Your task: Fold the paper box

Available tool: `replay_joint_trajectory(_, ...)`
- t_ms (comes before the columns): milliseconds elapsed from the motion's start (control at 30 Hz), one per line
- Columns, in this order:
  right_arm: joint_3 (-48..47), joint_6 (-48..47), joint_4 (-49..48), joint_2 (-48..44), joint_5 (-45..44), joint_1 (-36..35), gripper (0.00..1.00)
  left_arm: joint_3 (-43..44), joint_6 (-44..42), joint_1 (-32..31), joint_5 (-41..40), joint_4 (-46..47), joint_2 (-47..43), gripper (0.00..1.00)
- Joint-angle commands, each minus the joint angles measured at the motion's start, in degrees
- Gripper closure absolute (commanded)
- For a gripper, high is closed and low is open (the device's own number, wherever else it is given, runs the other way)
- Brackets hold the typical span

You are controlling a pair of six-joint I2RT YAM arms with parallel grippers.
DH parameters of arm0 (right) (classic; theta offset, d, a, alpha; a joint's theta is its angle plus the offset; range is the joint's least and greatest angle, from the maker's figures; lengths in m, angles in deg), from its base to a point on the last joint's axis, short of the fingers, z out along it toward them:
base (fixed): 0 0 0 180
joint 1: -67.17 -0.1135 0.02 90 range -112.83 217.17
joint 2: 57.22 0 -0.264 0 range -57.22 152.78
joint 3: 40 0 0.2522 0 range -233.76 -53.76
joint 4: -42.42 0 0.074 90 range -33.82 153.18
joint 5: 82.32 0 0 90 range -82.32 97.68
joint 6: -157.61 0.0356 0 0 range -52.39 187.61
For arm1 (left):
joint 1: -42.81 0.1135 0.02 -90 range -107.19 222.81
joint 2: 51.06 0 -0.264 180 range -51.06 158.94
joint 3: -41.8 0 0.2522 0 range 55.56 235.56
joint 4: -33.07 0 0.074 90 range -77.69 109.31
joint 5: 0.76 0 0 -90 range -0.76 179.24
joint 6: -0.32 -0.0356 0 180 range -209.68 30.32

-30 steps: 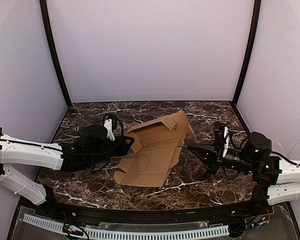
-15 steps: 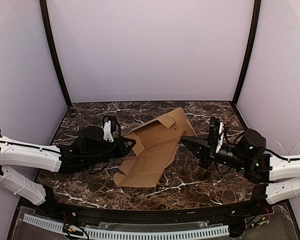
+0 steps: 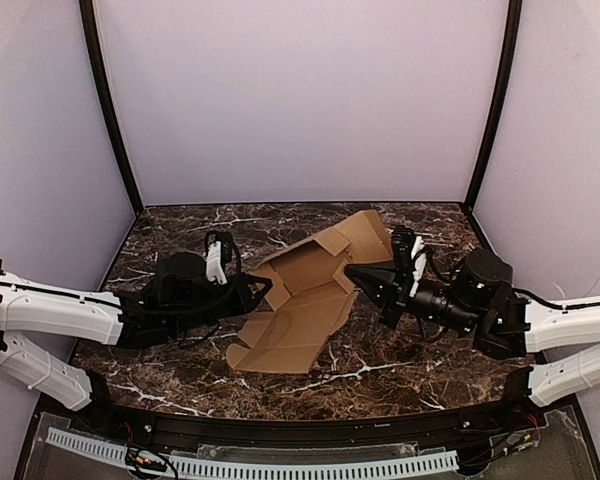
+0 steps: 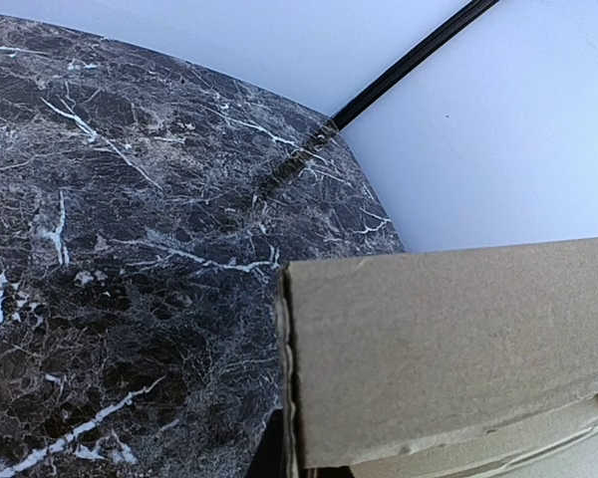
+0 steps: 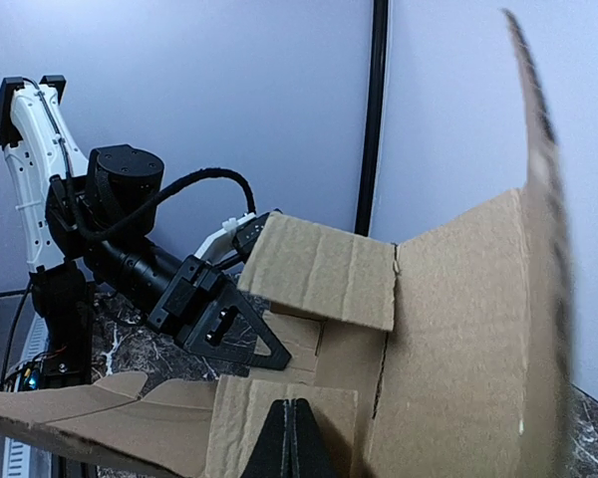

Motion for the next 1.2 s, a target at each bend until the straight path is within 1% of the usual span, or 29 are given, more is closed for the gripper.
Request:
replay_joint_trajectory(0,-2.6,-1.5,3.8,1.8,-3.3,-1.3,1.0,-0.3,-1.1,0.1,0.5,0.6,-2.2,1.0)
replay_joint_trajectory(367,-4.7,-2.9,16.0,0.0,-7.0,-2.5,1.0,0.1,-3.3,0.1,-1.2,-1.3,-3.8,1.0)
replay_joint_trajectory(533,-4.7,-1.9,16.3,-2.2,-7.4,-2.7,1.0,0.1,-3.8,0.1,-2.3,-1.9,-4.0,1.0)
replay_joint_trajectory(667,-5.6,-1.2,19.3,-4.7,-7.4,-3.2,0.99,-0.2,-5.1,0.1,-4.2,-2.3,-4.0,1.0)
replay_joint_trajectory(900,-5.9,0.6,27.6,-10.1,-5.0,-3.4,0.85,-1.0,-8.0,0.1,-8.4,-2.4,-4.1,1.0)
replay_joint_trajectory(1167,-5.7,1.9,40.7,-18.5,-0.5,-3.5,0.69,-1.0,-11.0,0.2,-11.6,-3.0,-4.6,1.0)
